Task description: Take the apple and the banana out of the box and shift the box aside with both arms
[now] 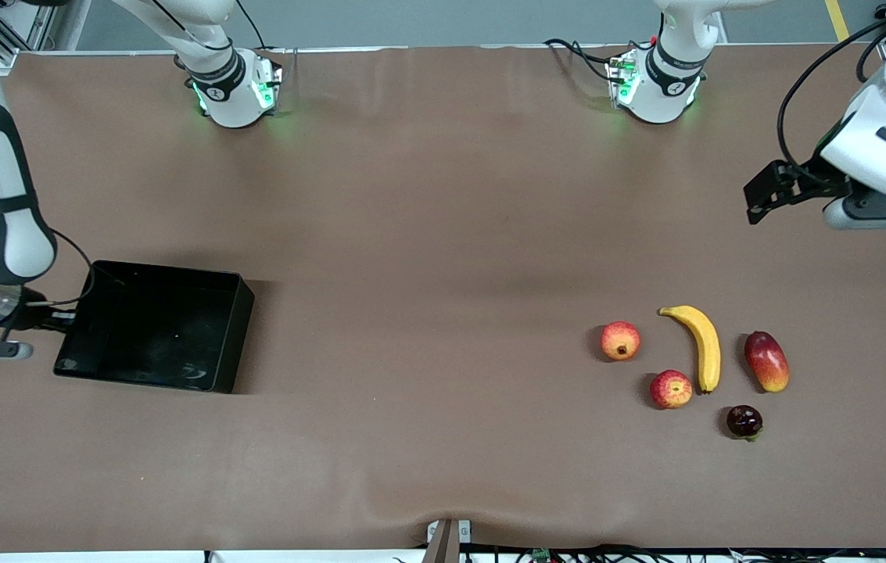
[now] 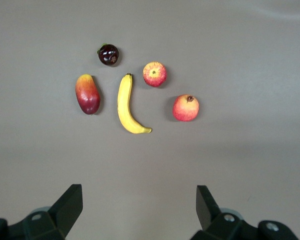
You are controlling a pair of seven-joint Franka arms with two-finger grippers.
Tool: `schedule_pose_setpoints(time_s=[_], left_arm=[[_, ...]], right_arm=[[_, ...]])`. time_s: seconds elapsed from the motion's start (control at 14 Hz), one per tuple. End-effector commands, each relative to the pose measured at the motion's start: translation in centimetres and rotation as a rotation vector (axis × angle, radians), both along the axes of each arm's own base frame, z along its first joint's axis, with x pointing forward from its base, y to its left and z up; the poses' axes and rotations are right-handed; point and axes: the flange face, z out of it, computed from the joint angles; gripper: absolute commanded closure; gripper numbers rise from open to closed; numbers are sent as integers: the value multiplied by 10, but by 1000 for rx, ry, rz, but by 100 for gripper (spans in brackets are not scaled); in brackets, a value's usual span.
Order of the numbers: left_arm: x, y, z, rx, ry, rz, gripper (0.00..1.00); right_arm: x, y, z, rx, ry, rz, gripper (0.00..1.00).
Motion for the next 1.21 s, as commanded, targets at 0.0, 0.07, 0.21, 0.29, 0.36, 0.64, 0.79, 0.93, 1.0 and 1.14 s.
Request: schedule_pose_setpoints(time_s=[0.0,0.07,0.21,0.29,0.36,0.64,0.79,0.93,1.0,1.14], left_arm=[[-22,1,2,-3,11,-8,0],[-27,3,5,-2,8,-4,0],[-38,2,10,-4,1,-6,0],[-43,1,10,-15,5,-6,0],[-47,2,13,-19,1,-3,0],[-48,15,19,-20,-8,16,0],[-46,24,18,-24,3,38,0],[-44,28,16,-24,6,46,0],[-44,28,15,-24,9,49,0],[-44,28,14,-23,13,49,0]], right_arm=[[5,46,73,-13,-62,76,0],[5,61,92,-7,-71,84,0],[2,89,124,12,-67,58,0],[-4,103,139,25,-45,38,0],[-11,113,155,24,-19,15,0],[-45,151,218,-31,64,-20,0],[-59,152,248,-24,112,-19,0],[-63,153,286,-19,141,-38,0],[-65,155,305,-18,144,-57,0],[-73,161,326,-17,173,-53,0]])
